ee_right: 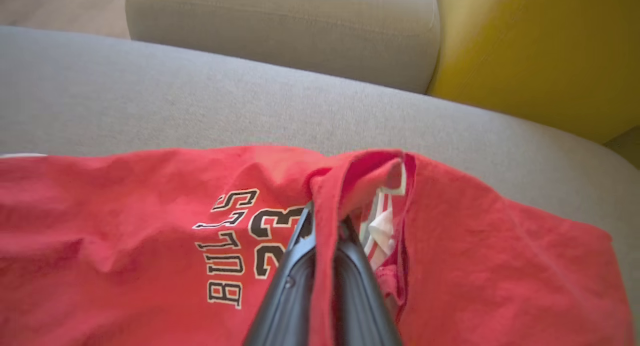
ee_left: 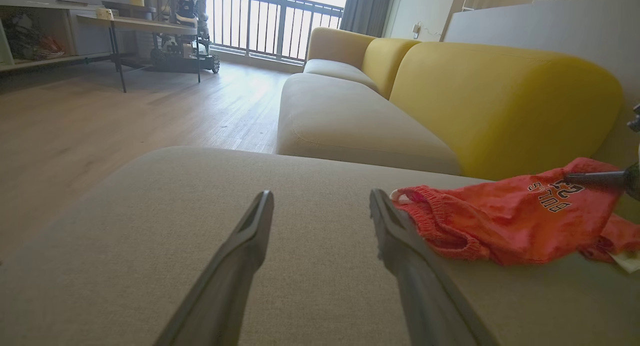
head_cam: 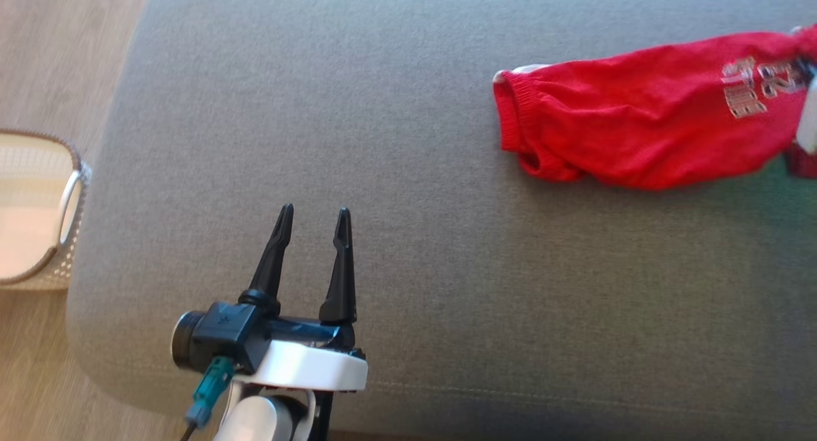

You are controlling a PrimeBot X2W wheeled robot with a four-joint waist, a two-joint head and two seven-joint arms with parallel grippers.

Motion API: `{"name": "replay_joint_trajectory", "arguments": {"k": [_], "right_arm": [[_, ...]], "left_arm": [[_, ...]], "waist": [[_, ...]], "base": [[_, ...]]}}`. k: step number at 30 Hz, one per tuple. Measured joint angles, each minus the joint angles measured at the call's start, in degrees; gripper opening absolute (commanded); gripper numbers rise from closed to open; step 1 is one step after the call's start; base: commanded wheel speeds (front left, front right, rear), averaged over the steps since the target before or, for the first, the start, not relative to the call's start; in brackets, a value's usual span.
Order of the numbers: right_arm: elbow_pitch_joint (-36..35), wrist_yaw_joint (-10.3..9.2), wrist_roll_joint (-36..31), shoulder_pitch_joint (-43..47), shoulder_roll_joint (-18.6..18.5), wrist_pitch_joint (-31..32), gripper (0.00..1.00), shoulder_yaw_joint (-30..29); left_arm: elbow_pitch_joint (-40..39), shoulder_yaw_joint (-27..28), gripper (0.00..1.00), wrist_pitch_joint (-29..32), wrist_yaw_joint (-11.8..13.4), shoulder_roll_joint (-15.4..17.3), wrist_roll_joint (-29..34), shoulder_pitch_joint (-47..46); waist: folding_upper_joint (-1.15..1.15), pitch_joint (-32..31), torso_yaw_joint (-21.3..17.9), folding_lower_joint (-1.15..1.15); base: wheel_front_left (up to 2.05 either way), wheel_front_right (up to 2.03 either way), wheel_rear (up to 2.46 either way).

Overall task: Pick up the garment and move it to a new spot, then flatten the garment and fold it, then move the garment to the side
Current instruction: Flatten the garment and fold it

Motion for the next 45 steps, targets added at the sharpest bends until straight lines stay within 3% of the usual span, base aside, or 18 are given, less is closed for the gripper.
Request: {"name": "replay_joint_trajectory", "arguments": {"k": [3,15,27,28,29,36,44,45], "right_arm": [[-1.9,0.00,-0.1,-1.9,1.4,1.3,0.00,0.7],[-11.5,0.00,-0.1,-1.9,13.1,6.2,0.00,5.5],[-11.1,0.00,0.4,1.2,20.1,10.7,0.00,9.2],[-11.1,0.00,0.7,1.9,20.4,11.2,0.40,9.4],[-11.2,0.00,1.1,2.5,20.6,11.1,1.00,9.4],[-12.8,0.00,2.0,2.6,19.3,0.9,1.00,5.6],[-11.0,0.00,-1.0,0.6,11.5,-8.6,1.00,2.4],[-10.6,0.00,-1.0,0.8,11.2,-8.7,0.81,2.3]], "left_arm": [[0.4,0.6,1.00,0.0,0.0,0.0,0.0,0.4],[1.6,0.5,1.00,0.0,-0.9,0.2,0.0,2.1],[1.9,-1.1,1.00,0.0,-1.5,0.3,-1.2,2.0],[1.9,-1.2,1.00,0.0,-1.5,0.3,-1.2,1.9],[1.9,-1.2,1.00,0.0,-1.5,0.3,-1.2,1.9],[2.0,-1.0,1.00,0.0,-1.5,0.3,-1.6,1.9],[1.5,-0.6,1.00,0.0,-1.5,0.3,-1.5,1.9],[1.5,-0.6,1.00,0.0,-1.5,0.3,-1.5,1.9]], "waist": [[0.00,-1.1,-0.9,0.00],[0.00,-5.3,-3.8,0.00],[0.00,-4.3,-0.4,0.00],[0.00,-4.1,-0.1,0.00],[0.00,-4.1,0.0,0.00],[0.00,-4.4,-0.9,0.00],[0.00,-3.7,-3.2,0.00],[0.00,-3.5,-3.3,0.00]], "base": [[0.00,0.00,0.00],[0.00,0.00,0.00],[0.00,0.00,0.00],[0.00,0.00,0.00],[0.00,0.00,0.00],[0.00,0.00,0.00],[0.00,0.00,0.00],[0.00,0.00,0.00]]}}
